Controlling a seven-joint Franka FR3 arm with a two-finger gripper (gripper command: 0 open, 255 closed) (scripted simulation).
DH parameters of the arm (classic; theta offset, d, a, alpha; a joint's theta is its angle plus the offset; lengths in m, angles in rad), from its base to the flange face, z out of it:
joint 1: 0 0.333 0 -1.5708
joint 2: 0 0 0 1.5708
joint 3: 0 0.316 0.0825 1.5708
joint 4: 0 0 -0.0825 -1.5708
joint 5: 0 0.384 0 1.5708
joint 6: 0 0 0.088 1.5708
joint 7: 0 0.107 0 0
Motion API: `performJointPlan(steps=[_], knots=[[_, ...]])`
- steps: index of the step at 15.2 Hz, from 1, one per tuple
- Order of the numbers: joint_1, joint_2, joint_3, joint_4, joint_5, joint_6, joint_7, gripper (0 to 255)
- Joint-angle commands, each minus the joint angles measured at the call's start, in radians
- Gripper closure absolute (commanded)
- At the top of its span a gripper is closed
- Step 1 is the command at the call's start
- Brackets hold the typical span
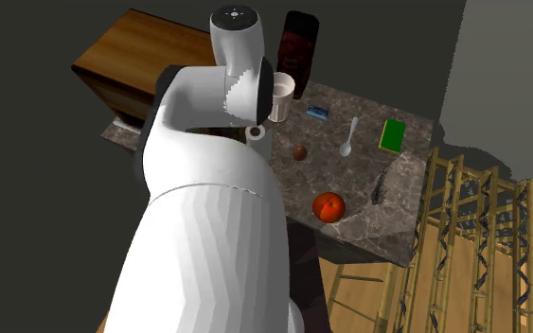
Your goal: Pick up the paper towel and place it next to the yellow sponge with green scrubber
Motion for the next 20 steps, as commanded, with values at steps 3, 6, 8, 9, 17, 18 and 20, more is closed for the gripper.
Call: performJointPlan(steps=[3,6,8,9,17,18,20], knots=[[0.003,0.068,-0.015,-0.002,0.001,0.064,-0.057,0],[0.003,0.089,-0.017,-0.023,0.004,0.106,-0.06,0],[0.003,0.105,-0.019,-0.035,0.006,0.134,-0.062,0],[0.003,0.109,-0.019,-0.039,0.007,0.142,-0.063,0],[0.003,0.109,-0.019,-0.039,0.007,0.142,-0.063,255],[0.003,0.109,-0.019,-0.039,0.007,0.142,-0.063,255],[0.003,0.109,-0.019,-0.038,0.007,0.142,-0.063,255]])
